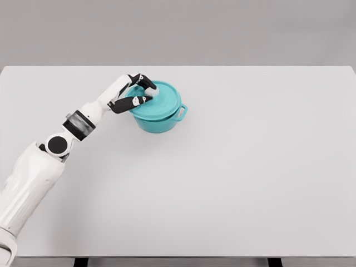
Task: Cover the pot with left arm
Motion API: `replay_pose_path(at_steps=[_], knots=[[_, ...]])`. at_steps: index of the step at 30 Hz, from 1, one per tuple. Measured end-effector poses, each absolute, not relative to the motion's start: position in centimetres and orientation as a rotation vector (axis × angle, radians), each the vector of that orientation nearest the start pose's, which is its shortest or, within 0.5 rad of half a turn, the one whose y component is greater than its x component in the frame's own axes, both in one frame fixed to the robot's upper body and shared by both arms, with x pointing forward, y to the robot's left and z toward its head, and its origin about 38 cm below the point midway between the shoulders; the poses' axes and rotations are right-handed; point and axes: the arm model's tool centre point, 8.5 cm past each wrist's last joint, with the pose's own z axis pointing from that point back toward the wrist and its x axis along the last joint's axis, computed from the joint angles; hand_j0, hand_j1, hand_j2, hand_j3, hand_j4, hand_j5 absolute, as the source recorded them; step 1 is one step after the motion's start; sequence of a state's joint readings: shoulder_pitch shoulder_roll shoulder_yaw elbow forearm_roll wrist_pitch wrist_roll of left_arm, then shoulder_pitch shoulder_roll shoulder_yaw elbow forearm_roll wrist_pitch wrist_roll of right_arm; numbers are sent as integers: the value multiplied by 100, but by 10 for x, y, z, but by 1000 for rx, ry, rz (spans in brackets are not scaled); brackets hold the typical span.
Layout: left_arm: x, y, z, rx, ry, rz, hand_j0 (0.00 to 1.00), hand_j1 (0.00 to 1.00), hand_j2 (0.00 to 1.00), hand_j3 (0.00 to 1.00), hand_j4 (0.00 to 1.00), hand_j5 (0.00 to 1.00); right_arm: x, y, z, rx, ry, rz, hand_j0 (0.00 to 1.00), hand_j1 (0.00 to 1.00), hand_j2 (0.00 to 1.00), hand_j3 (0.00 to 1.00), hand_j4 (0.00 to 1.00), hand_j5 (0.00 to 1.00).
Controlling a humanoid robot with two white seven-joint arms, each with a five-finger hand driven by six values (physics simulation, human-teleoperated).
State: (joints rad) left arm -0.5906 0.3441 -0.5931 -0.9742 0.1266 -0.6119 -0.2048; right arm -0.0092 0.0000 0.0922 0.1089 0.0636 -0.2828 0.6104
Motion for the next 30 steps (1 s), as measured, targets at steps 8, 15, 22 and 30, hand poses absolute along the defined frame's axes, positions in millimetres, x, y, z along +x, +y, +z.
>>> replay_pose_path(at_steps=[8, 15, 22, 30], knots=[[484, 217, 123, -107, -1873, -959, 44, 44, 44, 44, 44, 44, -12, -221, -246, 540, -120, 210, 100, 100, 100, 100, 100, 100], [486, 211, 122, -107, -1871, -965, 44, 44, 44, 44, 44, 44, -11, -221, -246, 540, -121, 211, 100, 100, 100, 100, 100, 100], [488, 216, 116, -94, -1850, -959, 45, 45, 45, 45, 45, 45, -12, -221, -246, 540, -120, 210, 100, 100, 100, 100, 100, 100], [491, 216, 116, -64, -1853, -958, 45, 45, 45, 45, 45, 45, -12, -221, -246, 540, -120, 210, 100, 100, 100, 100, 100, 100]])
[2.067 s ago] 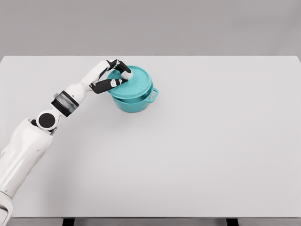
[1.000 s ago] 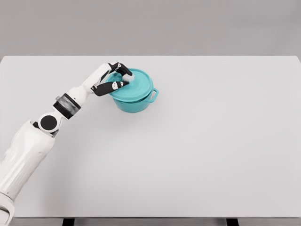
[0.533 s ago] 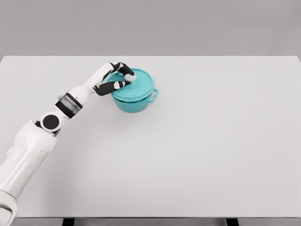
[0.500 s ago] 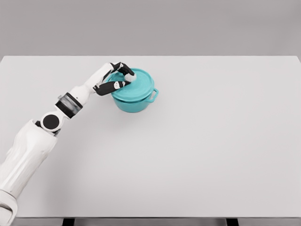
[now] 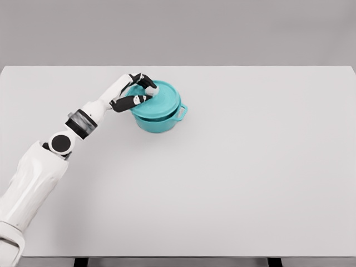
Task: Cover the pot with left arm
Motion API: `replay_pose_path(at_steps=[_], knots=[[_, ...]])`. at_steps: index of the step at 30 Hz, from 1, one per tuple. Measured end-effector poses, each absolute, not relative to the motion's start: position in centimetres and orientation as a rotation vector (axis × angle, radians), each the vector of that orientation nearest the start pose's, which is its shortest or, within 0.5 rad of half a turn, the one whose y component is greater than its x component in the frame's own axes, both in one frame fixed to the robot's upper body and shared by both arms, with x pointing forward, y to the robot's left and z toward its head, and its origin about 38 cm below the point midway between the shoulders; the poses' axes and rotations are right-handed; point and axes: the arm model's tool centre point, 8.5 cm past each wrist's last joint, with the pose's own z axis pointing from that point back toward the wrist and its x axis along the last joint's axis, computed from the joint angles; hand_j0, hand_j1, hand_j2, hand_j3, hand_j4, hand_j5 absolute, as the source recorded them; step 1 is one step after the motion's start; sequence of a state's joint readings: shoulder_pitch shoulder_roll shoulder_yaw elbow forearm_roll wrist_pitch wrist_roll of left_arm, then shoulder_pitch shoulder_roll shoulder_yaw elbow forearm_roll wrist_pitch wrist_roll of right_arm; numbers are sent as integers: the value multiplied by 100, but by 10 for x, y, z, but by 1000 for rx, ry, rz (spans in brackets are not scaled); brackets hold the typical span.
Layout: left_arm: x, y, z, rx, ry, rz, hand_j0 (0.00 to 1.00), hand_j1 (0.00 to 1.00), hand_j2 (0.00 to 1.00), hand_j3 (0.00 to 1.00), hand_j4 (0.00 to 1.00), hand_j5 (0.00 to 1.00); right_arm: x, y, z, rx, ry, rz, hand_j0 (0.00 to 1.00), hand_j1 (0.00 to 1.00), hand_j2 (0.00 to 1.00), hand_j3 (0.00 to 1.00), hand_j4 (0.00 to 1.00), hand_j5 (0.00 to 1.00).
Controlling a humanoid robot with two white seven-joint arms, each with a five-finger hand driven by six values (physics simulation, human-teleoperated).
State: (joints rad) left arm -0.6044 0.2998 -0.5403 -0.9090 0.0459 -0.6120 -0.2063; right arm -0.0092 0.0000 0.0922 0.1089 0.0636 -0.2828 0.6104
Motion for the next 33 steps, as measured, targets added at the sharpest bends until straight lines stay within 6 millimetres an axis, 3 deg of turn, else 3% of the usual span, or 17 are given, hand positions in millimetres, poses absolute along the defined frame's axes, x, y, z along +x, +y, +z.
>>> replay_pose_path(at_steps=[16, 21, 27, 29, 33], knots=[[493, 211, 112, -53, -1845, -952, 47, 47, 47, 47, 47, 47, -12, -221, -246, 540, -120, 210, 100, 100, 100, 100, 100, 100], [493, 212, 112, -48, -1844, -947, 68, 68, 68, 68, 68, 68, -12, -221, -246, 540, -120, 210, 100, 100, 100, 100, 100, 100], [494, 212, 112, -52, -1844, -942, 71, 71, 71, 71, 71, 71, -12, -221, -246, 540, -120, 210, 100, 100, 100, 100, 100, 100], [494, 212, 112, -54, -1845, -942, 82, 82, 82, 82, 82, 82, -12, -221, -246, 540, -120, 210, 100, 100, 100, 100, 100, 100], [493, 211, 112, -56, -1845, -945, 91, 91, 91, 91, 91, 91, -12, -221, -246, 540, -120, 210, 100, 100, 100, 100, 100, 100]])
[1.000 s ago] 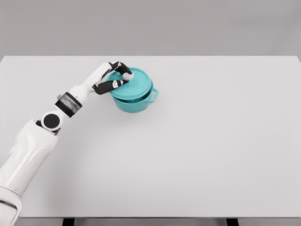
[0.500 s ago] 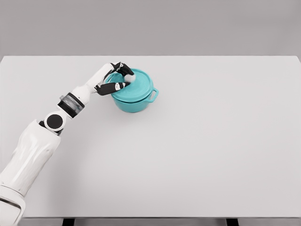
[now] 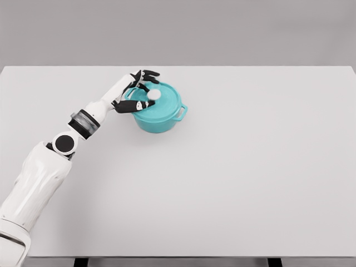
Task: Cover the pot with left arm
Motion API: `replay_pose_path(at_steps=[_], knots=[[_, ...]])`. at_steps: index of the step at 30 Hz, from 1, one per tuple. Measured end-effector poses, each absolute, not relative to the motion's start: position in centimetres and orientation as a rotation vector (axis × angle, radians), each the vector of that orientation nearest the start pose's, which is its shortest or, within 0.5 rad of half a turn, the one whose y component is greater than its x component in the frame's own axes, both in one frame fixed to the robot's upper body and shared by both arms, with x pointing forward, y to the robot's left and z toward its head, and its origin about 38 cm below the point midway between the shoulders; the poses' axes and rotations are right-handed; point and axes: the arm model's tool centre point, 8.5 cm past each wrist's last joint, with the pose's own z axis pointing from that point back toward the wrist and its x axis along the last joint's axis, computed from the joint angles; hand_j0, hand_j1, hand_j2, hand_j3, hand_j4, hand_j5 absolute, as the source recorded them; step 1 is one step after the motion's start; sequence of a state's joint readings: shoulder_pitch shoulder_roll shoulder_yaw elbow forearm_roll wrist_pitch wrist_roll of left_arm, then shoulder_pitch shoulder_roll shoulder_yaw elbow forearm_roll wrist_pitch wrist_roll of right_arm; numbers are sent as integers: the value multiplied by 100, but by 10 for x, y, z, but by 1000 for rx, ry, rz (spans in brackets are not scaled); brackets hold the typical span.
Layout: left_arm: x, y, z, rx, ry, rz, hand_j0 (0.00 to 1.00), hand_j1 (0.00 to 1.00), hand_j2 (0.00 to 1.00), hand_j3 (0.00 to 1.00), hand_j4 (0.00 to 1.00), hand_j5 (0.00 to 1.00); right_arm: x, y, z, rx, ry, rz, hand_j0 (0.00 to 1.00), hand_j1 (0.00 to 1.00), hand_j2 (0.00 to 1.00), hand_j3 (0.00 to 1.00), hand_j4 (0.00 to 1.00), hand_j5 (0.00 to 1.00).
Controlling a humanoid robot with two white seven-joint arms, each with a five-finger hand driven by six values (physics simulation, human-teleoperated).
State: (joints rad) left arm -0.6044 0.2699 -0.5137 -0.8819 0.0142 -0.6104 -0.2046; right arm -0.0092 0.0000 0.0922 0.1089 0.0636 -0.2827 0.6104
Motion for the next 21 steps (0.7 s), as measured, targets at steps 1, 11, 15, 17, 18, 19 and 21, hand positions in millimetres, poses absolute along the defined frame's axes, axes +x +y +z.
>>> replay_pose_path(at_steps=[1, 11, 15, 17, 18, 19, 21], knots=[[493, 211, 111, -56, -1845, -947, 92, 92, 92, 92, 92, 92, -12, -221, -246, 540, -120, 210, 100, 100, 100, 100, 100, 100], [493, 212, 112, -55, -1847, -948, 96, 96, 96, 96, 96, 96, -12, -221, -246, 540, -120, 210, 100, 100, 100, 100, 100, 100], [493, 214, 116, -52, -1855, -950, 96, 96, 96, 96, 96, 96, -12, -221, -246, 540, -120, 210, 100, 100, 100, 100, 100, 100], [494, 215, 118, -50, -1859, -949, 96, 96, 96, 96, 96, 96, -12, -221, -246, 540, -120, 210, 100, 100, 100, 100, 100, 100], [494, 215, 119, -51, -1861, -948, 95, 95, 95, 95, 95, 95, -12, -221, -246, 540, -120, 210, 100, 100, 100, 100, 100, 100], [494, 215, 119, -52, -1862, -946, 95, 95, 95, 95, 95, 95, -11, -221, -246, 540, -122, 211, 100, 100, 100, 100, 100, 100], [495, 215, 120, -53, -1868, -938, 95, 95, 95, 95, 95, 95, -12, -221, -246, 540, -120, 210, 100, 100, 100, 100, 100, 100]])
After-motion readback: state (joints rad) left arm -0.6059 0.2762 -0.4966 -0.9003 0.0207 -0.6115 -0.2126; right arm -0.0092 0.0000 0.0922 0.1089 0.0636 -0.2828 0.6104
